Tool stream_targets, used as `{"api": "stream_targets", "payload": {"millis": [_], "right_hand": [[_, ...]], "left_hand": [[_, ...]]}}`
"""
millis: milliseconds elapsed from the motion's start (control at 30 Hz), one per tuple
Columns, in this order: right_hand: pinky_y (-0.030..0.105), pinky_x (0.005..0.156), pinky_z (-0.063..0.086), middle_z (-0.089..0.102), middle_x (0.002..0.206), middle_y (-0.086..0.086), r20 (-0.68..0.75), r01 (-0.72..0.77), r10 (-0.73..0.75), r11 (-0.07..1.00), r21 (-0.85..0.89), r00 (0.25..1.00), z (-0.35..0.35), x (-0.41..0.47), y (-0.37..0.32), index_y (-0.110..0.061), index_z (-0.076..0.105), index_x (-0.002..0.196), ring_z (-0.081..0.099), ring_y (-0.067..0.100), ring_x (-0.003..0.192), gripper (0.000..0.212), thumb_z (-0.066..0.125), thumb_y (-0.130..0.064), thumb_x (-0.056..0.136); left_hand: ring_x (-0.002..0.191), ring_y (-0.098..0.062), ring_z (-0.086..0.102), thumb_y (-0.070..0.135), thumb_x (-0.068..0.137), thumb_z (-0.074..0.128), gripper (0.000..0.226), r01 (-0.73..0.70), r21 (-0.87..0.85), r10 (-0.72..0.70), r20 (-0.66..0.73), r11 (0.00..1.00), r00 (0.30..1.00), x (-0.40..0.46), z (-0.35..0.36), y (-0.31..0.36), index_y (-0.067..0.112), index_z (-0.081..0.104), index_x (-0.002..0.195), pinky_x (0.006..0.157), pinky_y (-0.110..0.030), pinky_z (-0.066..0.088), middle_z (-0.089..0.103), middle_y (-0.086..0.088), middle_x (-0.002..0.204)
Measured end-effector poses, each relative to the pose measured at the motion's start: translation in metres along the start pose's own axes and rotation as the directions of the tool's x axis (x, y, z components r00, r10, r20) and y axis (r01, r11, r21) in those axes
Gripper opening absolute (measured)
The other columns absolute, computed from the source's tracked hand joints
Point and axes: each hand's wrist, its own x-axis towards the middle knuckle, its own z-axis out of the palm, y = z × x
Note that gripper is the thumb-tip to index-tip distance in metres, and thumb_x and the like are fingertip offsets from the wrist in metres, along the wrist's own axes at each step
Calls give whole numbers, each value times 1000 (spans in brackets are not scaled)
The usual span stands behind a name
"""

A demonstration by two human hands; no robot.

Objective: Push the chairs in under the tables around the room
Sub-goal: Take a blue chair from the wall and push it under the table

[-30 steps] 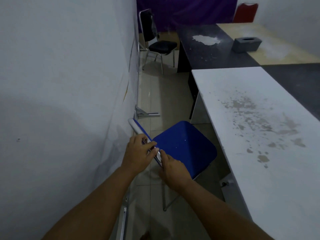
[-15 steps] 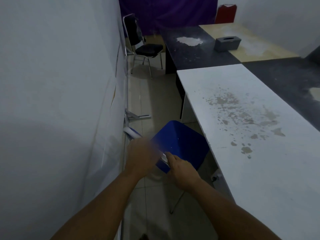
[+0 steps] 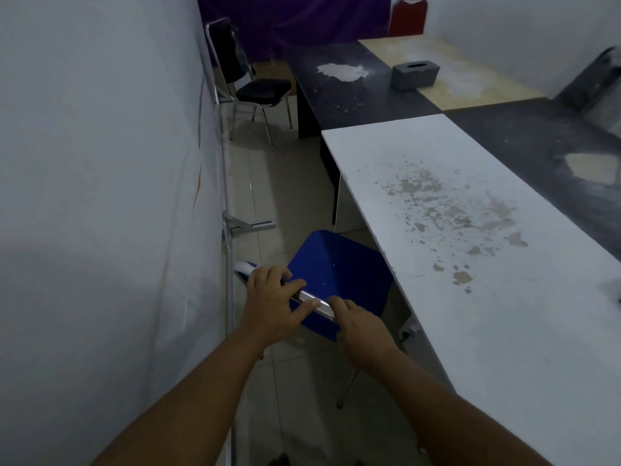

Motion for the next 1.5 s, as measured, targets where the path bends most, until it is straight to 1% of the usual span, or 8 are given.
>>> {"api": "stream_targets", "payload": {"millis": [300,400,467,600,833,1133,1267,1500], "right_hand": [[33,86,49,53,134,1,-115,-116,111,992,-42,987,4,26,-24,-23,32,146,56,19,110,60,54,-41,93],[35,84,49,53,135,1,-129,-155,147,986,-61,981,10,37,-30,-23,31,147,57,21,111,61,55,-41,94],[34,74,50,60,125,2,-153,-180,165,980,-89,974,19,42,-29,-23,39,141,63,21,99,51,57,-34,95],[29,51,48,64,79,-2,-184,-219,191,964,-149,964,30,50,-26,-24,52,100,59,15,59,23,70,-22,85],[34,57,54,65,82,-1,-208,-244,208,956,-164,956,23,66,-20,-22,52,100,62,17,63,14,63,-23,91],[26,48,40,65,75,0,-284,-264,211,950,-165,935,17,86,-9,-19,51,92,61,16,55,23,73,-21,84],[23,43,26,59,60,-3,-304,-286,222,940,-186,927,16,102,-12,-22,52,82,52,11,42,39,87,-19,65],[20,40,25,56,57,-4,-348,-322,247,930,-176,904,8,128,12,-23,48,80,49,11,39,47,89,-20,58]], "left_hand": [[122,-28,42,62,90,39,58,350,-91,-337,132,932,932,39,-3,-54,21,64,122,103,-44,37,51,-9,128],[107,-22,55,60,91,45,49,426,-215,-400,155,879,903,54,3,-57,21,72,106,95,-41,46,62,-5,115],[87,-18,60,60,89,41,48,404,-227,-393,92,886,915,58,5,-56,25,73,83,86,-40,49,68,2,91],[58,-18,54,31,86,55,37,363,-200,-349,106,910,931,64,6,-60,25,52,50,76,-41,51,49,9,51],[72,-24,50,34,81,45,34,321,-201,-295,153,925,943,90,19,-66,22,52,50,68,-34,40,45,9,56],[71,-24,47,33,80,44,36,294,-195,-270,138,936,953,127,30,-67,16,60,54,64,-31,34,48,3,58],[75,-24,48,30,84,48,33,264,-191,-235,159,946,959,147,36,-78,16,58,56,65,-33,37,44,6,59],[65,-27,52,37,77,44,30,198,-239,-159,173,951,972,190,52,-77,24,47,51,57,-31,37,45,3,58]]}}
